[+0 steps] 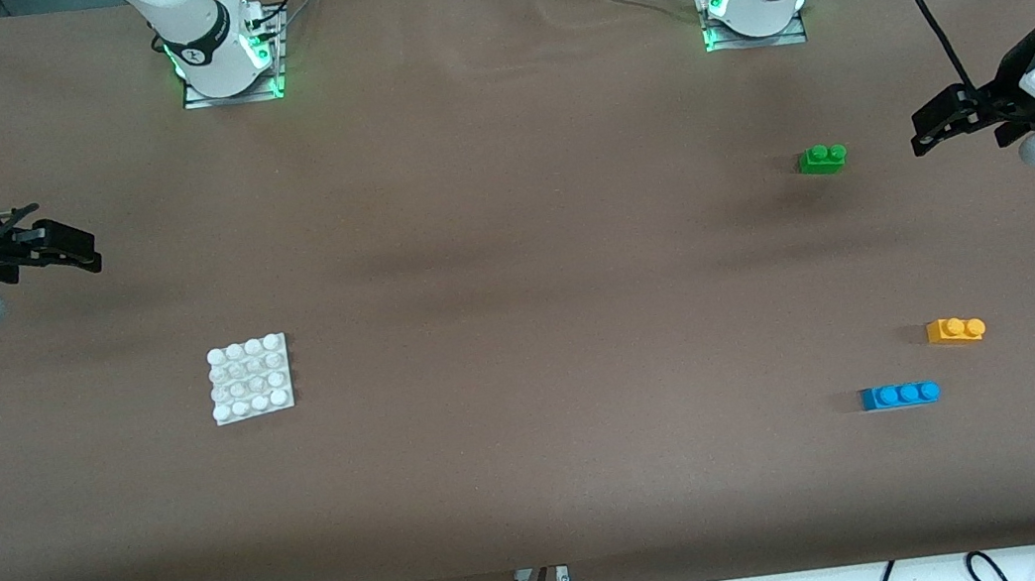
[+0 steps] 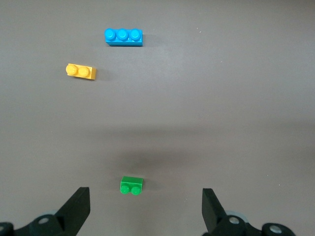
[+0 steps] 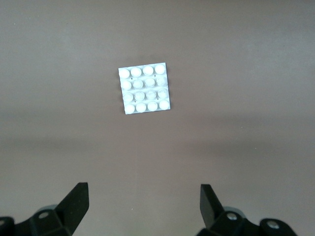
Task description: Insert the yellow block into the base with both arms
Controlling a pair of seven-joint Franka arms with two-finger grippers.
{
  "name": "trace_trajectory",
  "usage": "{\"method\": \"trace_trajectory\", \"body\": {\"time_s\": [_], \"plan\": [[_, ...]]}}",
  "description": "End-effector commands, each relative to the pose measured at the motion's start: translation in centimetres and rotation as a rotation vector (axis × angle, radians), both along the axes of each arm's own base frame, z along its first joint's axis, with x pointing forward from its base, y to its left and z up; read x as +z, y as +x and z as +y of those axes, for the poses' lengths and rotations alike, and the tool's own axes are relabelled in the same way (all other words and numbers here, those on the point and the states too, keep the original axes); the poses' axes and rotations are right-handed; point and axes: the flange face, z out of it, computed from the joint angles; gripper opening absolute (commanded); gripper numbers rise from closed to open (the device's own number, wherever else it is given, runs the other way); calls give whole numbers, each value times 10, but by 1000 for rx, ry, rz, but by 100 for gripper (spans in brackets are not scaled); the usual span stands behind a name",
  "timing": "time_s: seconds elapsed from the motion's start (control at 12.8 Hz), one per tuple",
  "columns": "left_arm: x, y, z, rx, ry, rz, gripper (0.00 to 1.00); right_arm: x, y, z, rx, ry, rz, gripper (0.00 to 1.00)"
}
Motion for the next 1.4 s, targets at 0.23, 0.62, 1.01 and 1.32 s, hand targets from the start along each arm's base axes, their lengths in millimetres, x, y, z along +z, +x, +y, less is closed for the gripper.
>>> {"method": "trace_trajectory", "body": {"time_s": [0.23, 0.62, 1.01, 1.32], "plan": [[4, -2, 2, -22, -7, 2, 100, 2, 2, -1, 6, 7, -20, 100], [4, -2, 2, -22, -7, 2, 100, 2, 3, -1, 6, 9, -23, 100], [4, -2, 2, -22, -7, 2, 100, 0, 4, 0, 4, 10, -22, 100], [4, -3, 2, -22, -7, 3, 100, 0, 4, 0, 5, 10, -22, 100]]}}
